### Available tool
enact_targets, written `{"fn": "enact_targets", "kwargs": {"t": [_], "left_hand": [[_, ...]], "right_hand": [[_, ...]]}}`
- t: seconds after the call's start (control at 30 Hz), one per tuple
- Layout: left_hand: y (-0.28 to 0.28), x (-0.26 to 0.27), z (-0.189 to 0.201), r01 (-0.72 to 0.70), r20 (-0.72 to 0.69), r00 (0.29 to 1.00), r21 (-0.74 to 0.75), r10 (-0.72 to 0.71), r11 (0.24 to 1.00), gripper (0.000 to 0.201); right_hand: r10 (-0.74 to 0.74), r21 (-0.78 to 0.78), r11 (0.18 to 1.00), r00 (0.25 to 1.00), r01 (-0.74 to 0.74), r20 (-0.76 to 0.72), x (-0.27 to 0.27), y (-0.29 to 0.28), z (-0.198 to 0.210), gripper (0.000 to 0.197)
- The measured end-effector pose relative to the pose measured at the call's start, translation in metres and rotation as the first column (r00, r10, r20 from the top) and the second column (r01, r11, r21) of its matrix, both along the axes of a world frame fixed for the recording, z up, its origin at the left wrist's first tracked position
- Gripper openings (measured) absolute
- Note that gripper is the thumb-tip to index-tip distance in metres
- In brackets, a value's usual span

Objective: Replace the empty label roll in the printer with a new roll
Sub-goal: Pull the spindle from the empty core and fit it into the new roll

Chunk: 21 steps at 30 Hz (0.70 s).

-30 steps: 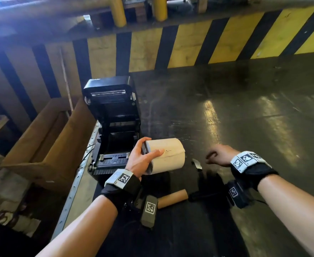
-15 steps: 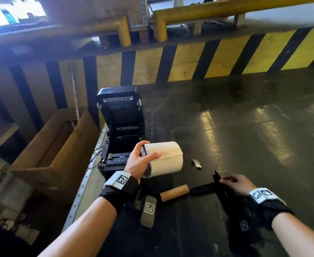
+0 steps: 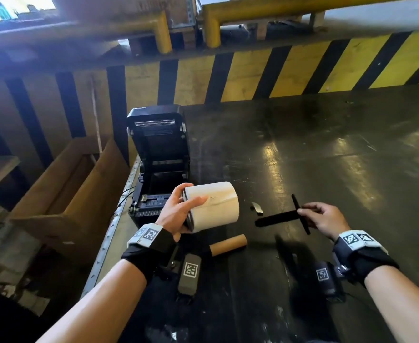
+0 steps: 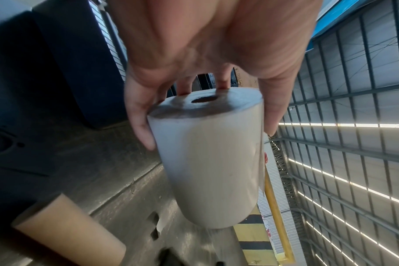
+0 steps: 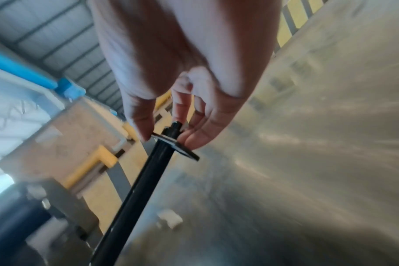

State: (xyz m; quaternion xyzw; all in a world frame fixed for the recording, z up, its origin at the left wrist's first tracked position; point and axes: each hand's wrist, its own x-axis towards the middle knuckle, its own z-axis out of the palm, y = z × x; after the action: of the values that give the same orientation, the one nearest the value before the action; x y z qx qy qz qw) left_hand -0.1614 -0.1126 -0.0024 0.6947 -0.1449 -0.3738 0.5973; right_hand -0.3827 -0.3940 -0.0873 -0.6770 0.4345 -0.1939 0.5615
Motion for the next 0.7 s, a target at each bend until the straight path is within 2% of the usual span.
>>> {"fn": "enact_targets", "kwargs": {"t": [0.13, 0.27, 0.4, 0.7], "left_hand": [[-0.007, 0.005, 0.007, 0.031, -0.025, 0.999, -0.036, -0.032, 0.999, 0.046], [-0.013, 0.009, 0.017, 0.060, -0.062, 0.996, -0.108, -0.067, 0.992, 0.042], [-0.015, 0.008, 0.024, 0.074, -0.091, 0.992, -0.169, -0.090, 0.983, 0.047], [-0.011, 0.016, 0.031, 0.061, -0.124, 0.988, -0.261, -0.096, 0.963, 0.038]], "right_hand": [[-0.110, 0.105, 0.991, 0.955, 0.084, 0.274, 0.007, 0.001, 0.044, 0.003], [-0.077, 0.162, 0.987, 0.903, 0.008, 0.422, 0.019, 0.006, 0.075, 0.004], [0.001, 0.161, 0.983, 0.877, -0.089, 0.480, 0.031, 0.016, 0.088, 0.008], [0.012, 0.166, 0.980, 0.872, -0.106, 0.489, 0.046, 0.023, 0.090, 0.016]]}}
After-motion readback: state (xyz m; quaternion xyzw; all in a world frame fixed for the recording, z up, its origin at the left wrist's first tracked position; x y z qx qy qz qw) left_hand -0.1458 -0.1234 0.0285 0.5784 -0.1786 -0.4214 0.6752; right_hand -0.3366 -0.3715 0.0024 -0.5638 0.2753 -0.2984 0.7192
